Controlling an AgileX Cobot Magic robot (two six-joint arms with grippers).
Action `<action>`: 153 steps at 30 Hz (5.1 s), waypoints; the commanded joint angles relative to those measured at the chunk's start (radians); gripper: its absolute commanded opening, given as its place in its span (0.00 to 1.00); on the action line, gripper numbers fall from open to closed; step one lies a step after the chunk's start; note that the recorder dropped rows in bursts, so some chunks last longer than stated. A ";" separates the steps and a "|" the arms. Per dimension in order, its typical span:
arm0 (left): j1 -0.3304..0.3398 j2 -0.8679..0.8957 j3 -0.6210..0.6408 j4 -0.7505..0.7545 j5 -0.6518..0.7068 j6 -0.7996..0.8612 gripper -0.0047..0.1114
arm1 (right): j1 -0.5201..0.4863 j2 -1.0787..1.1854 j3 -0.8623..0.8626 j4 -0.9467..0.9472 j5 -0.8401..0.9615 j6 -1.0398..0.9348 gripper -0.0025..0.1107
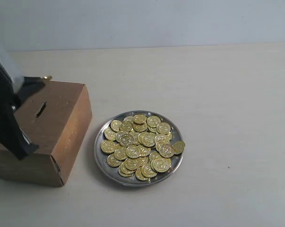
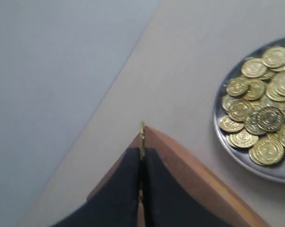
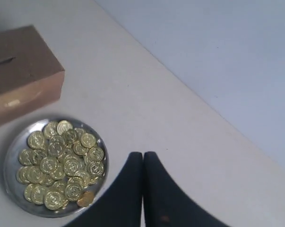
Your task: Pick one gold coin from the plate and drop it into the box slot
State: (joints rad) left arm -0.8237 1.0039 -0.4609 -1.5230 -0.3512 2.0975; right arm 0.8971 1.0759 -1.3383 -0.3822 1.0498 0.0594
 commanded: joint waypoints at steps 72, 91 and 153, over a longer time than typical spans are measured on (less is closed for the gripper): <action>0.602 0.608 -0.624 1.236 1.214 -1.920 0.04 | -0.005 -0.332 0.546 -0.012 -0.094 0.363 0.02; 0.602 0.612 -0.624 1.235 1.232 -1.890 0.08 | -0.005 -0.332 0.546 -0.009 -0.101 0.363 0.02; 0.228 -0.763 0.461 0.970 0.401 -1.712 0.04 | -0.005 -0.886 1.338 -0.250 -0.981 0.654 0.02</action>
State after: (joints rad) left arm -0.5878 0.2460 0.0000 -0.5513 0.0456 0.3852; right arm 0.8971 0.1954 -0.0043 -0.6230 0.0957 0.7166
